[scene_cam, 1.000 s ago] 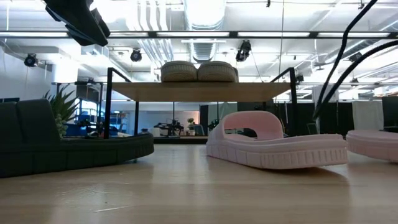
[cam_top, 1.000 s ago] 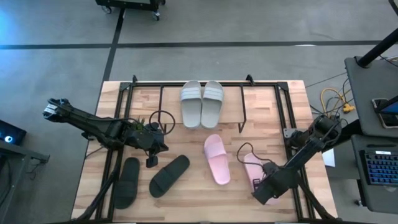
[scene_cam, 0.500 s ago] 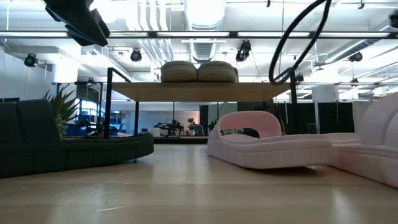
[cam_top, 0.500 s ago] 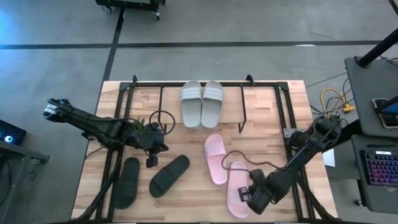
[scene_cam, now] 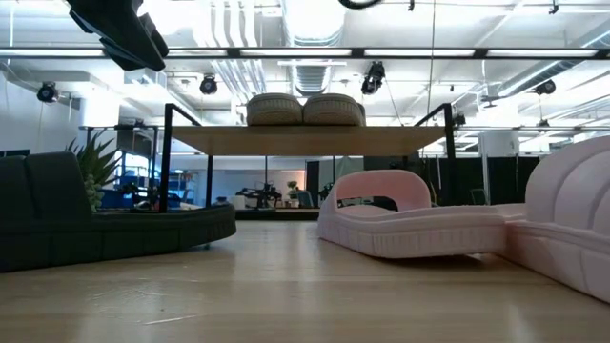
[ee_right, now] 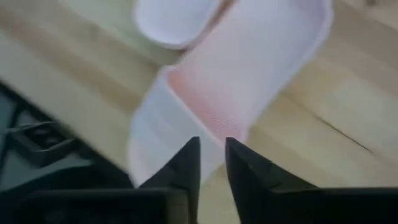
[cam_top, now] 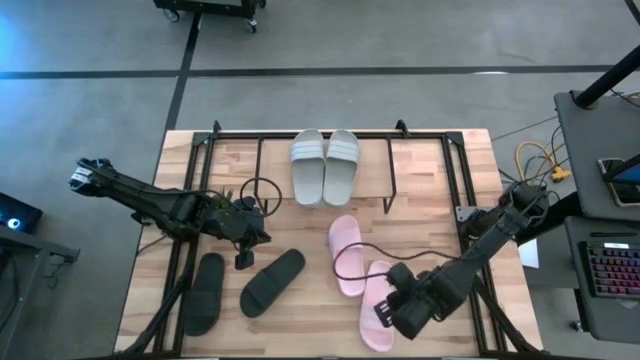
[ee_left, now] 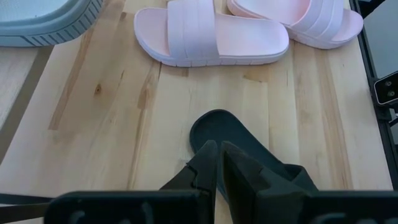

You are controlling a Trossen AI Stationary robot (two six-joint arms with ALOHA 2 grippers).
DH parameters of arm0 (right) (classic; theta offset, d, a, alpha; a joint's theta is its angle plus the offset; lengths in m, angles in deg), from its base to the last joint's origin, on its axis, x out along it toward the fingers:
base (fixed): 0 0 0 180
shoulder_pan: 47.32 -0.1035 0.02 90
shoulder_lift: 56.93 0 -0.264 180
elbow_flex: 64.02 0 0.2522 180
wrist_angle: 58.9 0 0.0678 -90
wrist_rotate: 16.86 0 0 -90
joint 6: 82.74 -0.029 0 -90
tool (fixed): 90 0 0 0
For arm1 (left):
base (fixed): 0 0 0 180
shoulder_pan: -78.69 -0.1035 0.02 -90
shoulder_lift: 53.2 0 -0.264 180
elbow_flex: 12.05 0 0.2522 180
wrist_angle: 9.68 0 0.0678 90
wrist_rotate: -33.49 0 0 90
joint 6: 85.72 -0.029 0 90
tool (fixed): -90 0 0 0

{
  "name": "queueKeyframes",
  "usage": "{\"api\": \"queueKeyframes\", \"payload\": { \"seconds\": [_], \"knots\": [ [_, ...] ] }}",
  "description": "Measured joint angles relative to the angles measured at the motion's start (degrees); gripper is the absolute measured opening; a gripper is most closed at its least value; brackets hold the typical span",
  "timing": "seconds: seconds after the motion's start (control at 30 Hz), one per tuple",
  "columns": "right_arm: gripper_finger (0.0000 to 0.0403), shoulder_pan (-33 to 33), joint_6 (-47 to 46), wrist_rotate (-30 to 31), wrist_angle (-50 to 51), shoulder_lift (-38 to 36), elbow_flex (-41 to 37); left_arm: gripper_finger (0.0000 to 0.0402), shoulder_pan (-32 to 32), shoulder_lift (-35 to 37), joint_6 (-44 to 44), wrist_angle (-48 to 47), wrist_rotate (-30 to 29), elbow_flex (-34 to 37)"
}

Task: Pick and place slides into the shelf
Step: Adjust the right pink slide

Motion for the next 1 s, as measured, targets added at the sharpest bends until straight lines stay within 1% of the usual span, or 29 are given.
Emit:
{"api": "queueKeyframes", "payload": {
  "seconds": [0.13,0.27,0.37,0.43,0.5,0.57,0.63,0.7,1.0],
  "knots": [
    [0.0137,3.1,7.29,-6.05,-6.77,-0.28,-1.93,0.0008,-0.01,0.0,-0.19,0.02,0.01,0.0],
    [0.0197,5.41,13.42,-9.96,-8.5,0.58,-3.02,0.0008,-0.01,0.0,-0.15,-0.01,0.08,0.0],
    [0.0229,6.87,17.4,-11.71,-8.54,0.84,-3.45,0.0008,0.01,0.0,-0.11,-0.02,0.97,0.0],
    [0.0243,7.68,19.53,-12.28,-8.52,0.84,-3.82,0.0008,0.01,0.0,-0.11,-0.01,1.5,0.0],
    [0.0251,8.4,21.18,-13.75,-8.71,0.82,-4.53,0.0008,0.01,0.0,-0.06,-0.05,1.74,0.0],
    [0.0253,9.24,23.28,-17.23,-9.74,0.82,-5.61,0.0008,0.01,0.0,-0.06,-0.04,1.92,0.0],
    [0.0252,9.83,24.64,-21.11,-12.8,0.82,-7.44,0.0008,0.01,0.0,-0.06,-0.04,1.93,0.0],
    [0.0247,10.14,24.94,-23.48,-15.96,0.82,-9.34,0.0008,0.01,0.0,-0.06,-0.04,1.95,0.0],
    [0.0222,10.49,23.5,-29.7,-33.09,0.77,-15.23,0.0008,0.01,0.0,0.15,-0.04,2.06,0.02]
  ]
}}
